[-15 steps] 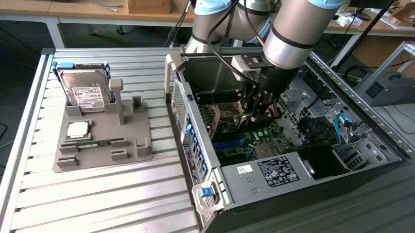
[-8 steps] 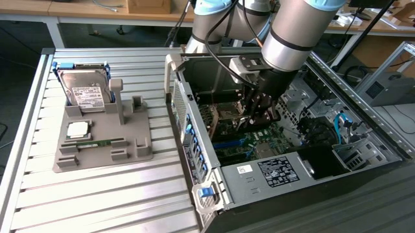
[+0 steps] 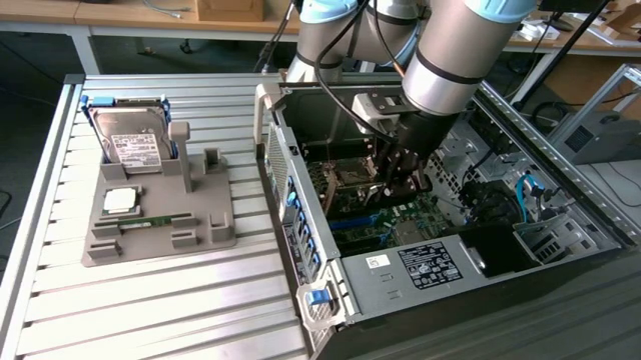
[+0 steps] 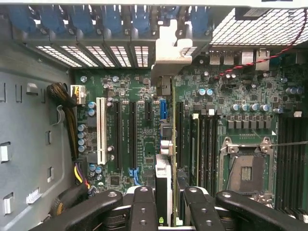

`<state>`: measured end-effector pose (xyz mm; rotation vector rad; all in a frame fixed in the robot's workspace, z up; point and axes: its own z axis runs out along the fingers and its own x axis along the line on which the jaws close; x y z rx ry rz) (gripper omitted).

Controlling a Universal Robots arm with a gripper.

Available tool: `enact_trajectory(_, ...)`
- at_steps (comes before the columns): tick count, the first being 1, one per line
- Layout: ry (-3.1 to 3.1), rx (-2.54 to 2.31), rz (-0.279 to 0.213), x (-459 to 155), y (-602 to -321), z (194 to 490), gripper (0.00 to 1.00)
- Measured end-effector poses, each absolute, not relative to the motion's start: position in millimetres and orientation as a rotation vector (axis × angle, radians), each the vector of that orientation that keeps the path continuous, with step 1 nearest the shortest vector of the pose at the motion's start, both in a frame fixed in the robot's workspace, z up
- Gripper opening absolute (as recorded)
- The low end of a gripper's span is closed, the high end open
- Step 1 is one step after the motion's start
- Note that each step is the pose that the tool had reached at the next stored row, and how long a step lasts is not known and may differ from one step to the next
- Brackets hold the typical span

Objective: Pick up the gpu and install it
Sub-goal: 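Insert the gpu into the slot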

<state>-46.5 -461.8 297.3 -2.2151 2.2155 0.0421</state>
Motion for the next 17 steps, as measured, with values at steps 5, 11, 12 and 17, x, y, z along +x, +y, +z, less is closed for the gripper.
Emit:
enact_trajectory(5,2.233,-2.199,0.04,-47,-462,294,0.27)
enact_trajectory(11,2.263,-2.168,0.039,-50,-462,292,0.27)
enact_trajectory(12,2.263,-2.168,0.039,-53,-462,291,0.27)
enact_trajectory(17,2.263,-2.168,0.039,-62,-462,287,0.27)
